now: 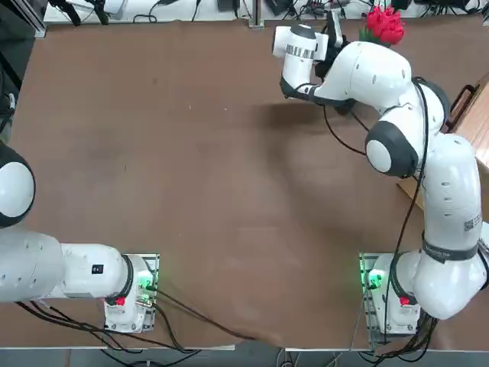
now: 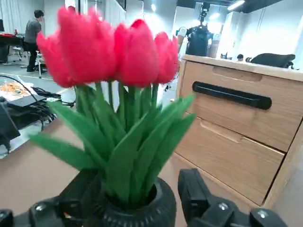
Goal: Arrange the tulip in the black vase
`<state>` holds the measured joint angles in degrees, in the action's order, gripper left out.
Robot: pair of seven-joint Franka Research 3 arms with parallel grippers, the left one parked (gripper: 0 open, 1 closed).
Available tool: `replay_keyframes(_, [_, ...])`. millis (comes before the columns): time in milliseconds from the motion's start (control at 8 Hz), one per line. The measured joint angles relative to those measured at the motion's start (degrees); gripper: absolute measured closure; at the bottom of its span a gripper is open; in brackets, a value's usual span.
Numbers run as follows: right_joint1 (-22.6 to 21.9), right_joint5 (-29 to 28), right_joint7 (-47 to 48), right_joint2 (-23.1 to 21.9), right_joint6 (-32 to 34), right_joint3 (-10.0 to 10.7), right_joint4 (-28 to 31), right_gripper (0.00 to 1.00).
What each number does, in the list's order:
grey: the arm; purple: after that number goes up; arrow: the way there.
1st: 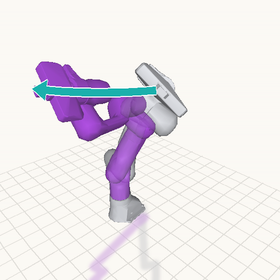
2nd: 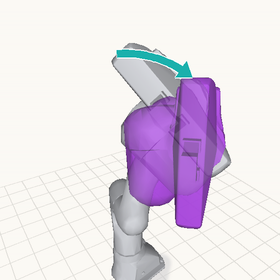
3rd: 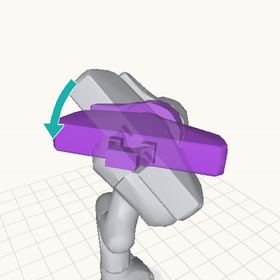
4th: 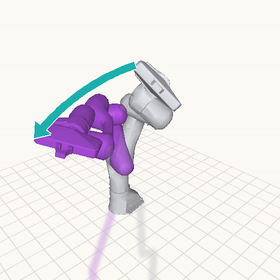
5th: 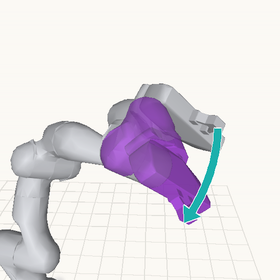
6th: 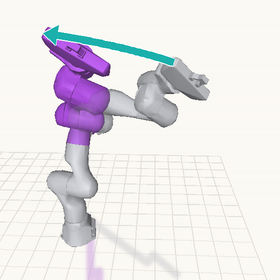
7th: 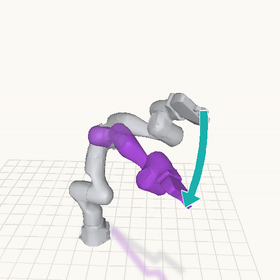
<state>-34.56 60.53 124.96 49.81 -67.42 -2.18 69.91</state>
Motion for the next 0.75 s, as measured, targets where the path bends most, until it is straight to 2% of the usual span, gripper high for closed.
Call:
replay_keyframes(375, [-3.1, -0.7, -5.1, -0.6, 0.8, -0.1, -4.6, 0.00])
replay_keyframes(750, [-3.7, -1.4, -24.7, -2.0, 0.8, -2.0, -8.2, 0.00])
